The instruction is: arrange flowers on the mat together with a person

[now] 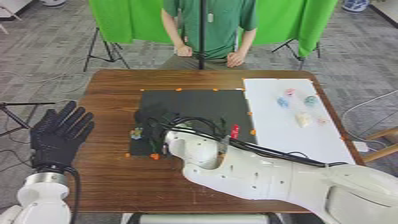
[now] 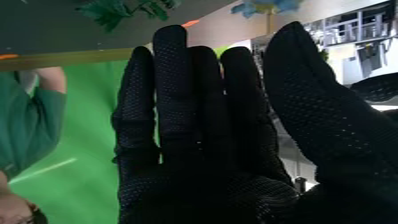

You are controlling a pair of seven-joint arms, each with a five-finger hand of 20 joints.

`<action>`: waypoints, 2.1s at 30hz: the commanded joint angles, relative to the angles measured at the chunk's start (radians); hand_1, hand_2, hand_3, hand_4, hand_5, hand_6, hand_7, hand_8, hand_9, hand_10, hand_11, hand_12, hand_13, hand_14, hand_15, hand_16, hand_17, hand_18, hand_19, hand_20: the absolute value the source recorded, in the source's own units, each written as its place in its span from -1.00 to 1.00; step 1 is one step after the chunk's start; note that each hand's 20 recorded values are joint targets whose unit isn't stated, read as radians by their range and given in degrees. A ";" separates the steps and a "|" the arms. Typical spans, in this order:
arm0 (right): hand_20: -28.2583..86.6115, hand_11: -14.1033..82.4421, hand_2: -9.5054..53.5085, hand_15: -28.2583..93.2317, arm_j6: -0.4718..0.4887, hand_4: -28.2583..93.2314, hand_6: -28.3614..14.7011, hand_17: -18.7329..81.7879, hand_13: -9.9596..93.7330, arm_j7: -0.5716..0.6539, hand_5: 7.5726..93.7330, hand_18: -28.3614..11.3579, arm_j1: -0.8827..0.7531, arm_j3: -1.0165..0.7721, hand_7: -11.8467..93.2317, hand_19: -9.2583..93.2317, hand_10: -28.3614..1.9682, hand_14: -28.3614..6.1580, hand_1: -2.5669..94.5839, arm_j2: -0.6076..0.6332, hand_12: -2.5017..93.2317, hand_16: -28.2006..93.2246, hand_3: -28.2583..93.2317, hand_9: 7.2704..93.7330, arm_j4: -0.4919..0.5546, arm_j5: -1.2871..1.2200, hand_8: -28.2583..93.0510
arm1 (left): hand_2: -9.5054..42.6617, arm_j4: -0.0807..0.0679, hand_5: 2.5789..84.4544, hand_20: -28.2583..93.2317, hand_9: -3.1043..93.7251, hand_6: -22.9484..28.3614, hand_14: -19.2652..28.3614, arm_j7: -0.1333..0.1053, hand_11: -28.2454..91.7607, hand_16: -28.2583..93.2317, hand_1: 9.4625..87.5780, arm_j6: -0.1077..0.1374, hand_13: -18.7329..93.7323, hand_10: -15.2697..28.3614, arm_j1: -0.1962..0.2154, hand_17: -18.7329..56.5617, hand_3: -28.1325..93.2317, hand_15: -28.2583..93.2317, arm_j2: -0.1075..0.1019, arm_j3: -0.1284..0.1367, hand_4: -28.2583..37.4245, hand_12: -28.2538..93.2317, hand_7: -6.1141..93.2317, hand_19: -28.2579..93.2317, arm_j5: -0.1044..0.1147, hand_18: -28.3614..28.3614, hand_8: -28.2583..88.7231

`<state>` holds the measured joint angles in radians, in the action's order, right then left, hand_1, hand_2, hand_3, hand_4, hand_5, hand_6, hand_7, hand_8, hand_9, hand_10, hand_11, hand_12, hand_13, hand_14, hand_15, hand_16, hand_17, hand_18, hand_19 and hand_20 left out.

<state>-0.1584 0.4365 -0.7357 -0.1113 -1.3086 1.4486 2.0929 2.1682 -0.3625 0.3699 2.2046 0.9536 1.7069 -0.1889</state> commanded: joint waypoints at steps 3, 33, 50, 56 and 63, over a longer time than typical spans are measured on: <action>-0.02 -0.38 -1.00 0.18 -0.007 -1.00 0.33 -0.14 0.15 -0.007 -0.03 -0.39 -0.119 -0.179 -0.23 0.44 0.11 0.15 -0.03 0.055 -0.58 -0.16 0.73 0.07 0.082 0.031 -0.80 | -0.21 0.001 0.06 -0.31 -0.12 0.28 0.56 -0.011 -0.21 -0.65 -0.57 -0.004 -0.16 0.46 0.038 -0.67 0.72 0.04 0.030 0.014 -1.00 -0.39 -0.58 0.15 0.018 0.64 -0.67; -0.27 -0.65 -0.37 -0.36 0.036 -0.92 0.07 -0.40 -0.28 -0.446 -0.35 -0.41 -0.942 -1.287 -0.60 -0.12 -0.12 -0.23 -0.65 0.366 -0.60 -0.13 0.65 -0.38 0.519 -1.049 -0.64 | 0.01 0.030 0.05 -0.31 -0.13 0.25 0.47 -0.052 -0.25 -0.63 -0.69 -0.083 -0.17 0.42 0.119 -0.66 0.53 -0.04 0.062 0.111 -1.00 -0.38 -0.64 0.08 0.027 0.57 -0.66; -0.26 -0.66 -0.39 -0.45 0.021 -0.91 0.12 -0.44 -0.28 -0.529 -0.35 -0.45 -1.233 -1.542 -0.62 -0.16 -0.05 -0.20 -0.70 0.338 -0.62 -0.08 0.66 -0.39 0.622 -1.123 -0.64 | 0.00 0.035 0.04 -0.31 -0.14 0.23 0.46 -0.060 -0.26 -0.63 -0.69 -0.077 -0.17 0.41 0.136 -0.66 0.55 -0.05 0.075 0.122 -1.00 -0.38 -0.63 0.08 0.031 0.57 -0.67; -0.26 -0.66 -0.38 -0.45 0.069 -0.91 0.12 -0.43 -0.28 -0.525 -0.36 -0.45 -1.280 -1.582 -0.62 -0.16 -0.05 -0.20 -0.70 0.314 -0.62 -0.07 0.66 -0.41 0.633 -1.119 -0.64 | 0.01 0.037 0.03 -0.31 -0.14 0.23 0.47 -0.063 -0.26 -0.63 -0.67 -0.072 -0.18 0.41 0.139 -0.66 0.52 -0.05 0.076 0.121 -1.00 -0.38 -0.64 0.07 0.041 0.57 -0.66; -0.26 -0.66 -0.37 -0.46 0.144 -0.91 0.12 -0.43 -0.28 -0.535 -0.36 -0.45 -1.352 -1.656 -0.62 -0.17 -0.09 -0.20 -0.70 0.275 -0.62 -0.07 0.66 -0.42 0.656 -1.108 -0.64 | 0.02 0.033 0.03 -0.30 -0.14 0.23 0.47 -0.056 -0.25 -0.62 -0.69 -0.069 -0.17 0.41 0.129 -0.67 0.54 -0.04 0.070 0.117 -1.00 -0.38 -0.64 0.08 0.040 0.57 -0.66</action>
<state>-0.0963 -0.0772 -2.0084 -1.6933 -0.9880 2.0774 0.9726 2.2073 -0.4227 0.3025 2.3273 1.0204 1.8290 -0.1536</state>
